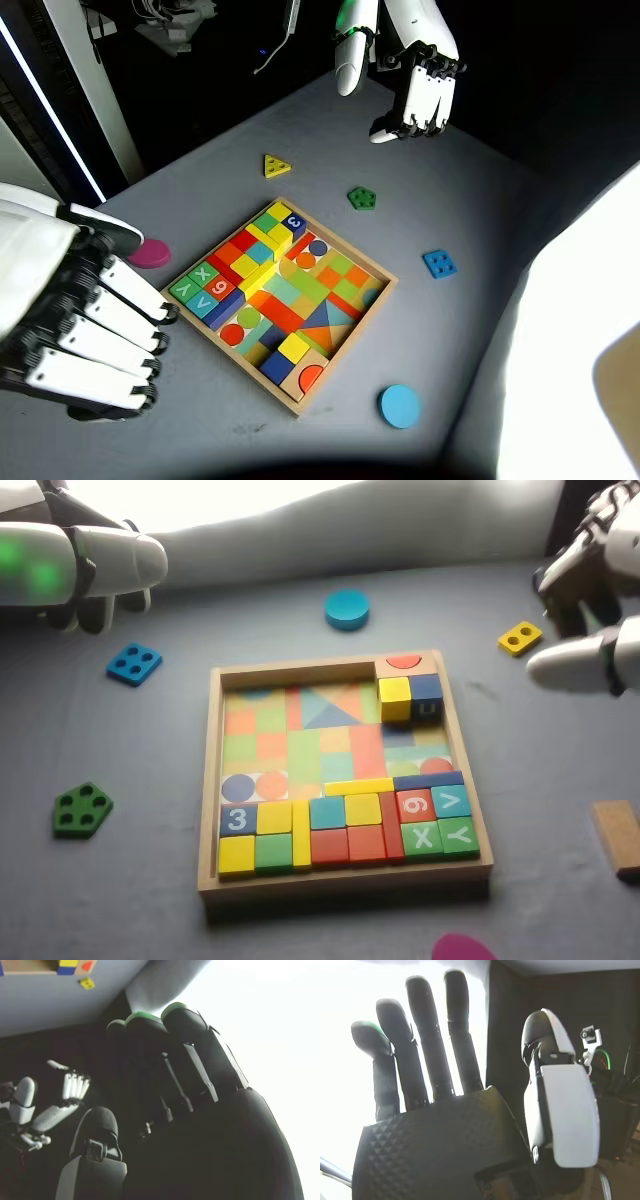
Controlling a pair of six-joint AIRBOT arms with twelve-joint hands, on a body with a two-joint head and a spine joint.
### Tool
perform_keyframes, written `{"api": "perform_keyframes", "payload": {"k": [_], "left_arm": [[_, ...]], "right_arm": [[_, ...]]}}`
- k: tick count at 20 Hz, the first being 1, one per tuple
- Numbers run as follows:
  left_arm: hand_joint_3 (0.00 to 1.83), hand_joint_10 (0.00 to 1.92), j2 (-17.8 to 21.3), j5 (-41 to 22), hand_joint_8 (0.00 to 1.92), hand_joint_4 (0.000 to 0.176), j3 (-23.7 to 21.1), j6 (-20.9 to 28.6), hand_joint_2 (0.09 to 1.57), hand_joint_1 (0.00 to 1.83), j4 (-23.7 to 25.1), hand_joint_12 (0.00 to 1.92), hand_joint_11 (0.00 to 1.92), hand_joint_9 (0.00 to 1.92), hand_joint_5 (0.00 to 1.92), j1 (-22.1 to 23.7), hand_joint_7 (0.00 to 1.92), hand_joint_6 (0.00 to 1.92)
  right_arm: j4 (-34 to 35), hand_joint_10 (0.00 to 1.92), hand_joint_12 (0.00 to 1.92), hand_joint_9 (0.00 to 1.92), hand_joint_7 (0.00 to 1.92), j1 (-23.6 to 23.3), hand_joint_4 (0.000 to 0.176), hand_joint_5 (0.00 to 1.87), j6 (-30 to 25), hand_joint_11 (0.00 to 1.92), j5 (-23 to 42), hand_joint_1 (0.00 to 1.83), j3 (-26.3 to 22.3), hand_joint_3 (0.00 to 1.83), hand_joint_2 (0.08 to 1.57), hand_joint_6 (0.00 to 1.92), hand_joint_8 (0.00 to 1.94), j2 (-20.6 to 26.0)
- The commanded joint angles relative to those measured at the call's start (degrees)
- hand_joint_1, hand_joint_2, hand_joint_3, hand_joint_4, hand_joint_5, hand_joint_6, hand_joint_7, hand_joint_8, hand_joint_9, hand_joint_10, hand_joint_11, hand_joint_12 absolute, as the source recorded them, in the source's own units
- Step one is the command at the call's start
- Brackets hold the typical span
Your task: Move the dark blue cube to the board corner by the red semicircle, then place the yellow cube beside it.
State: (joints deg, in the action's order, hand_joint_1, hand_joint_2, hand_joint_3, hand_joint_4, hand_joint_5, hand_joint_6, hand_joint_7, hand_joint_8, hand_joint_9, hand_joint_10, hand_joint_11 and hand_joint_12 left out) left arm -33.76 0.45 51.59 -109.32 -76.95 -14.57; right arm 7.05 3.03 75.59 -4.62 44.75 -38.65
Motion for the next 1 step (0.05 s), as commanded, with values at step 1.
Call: {"api": "perform_keyframes", "payload": {"k": [1], "left_arm": [[0.00, 1.65, 0.15, -1.85, 1.29, 0.000, 0.13, 0.32, 1.32, 0.00, -0.50, 1.92, 0.57, 0.77, 0.60, 0.63, 0.83, 1.08]], "right_arm": [[0.15, 1.73, 1.92, 0.63, 0.79, -1.15, 0.000, 0.80, 0.13, 0.42, 7.39, 0.08, -0.31, 0.00, 1.19, 1.04, 1.30, 0.60]]}}
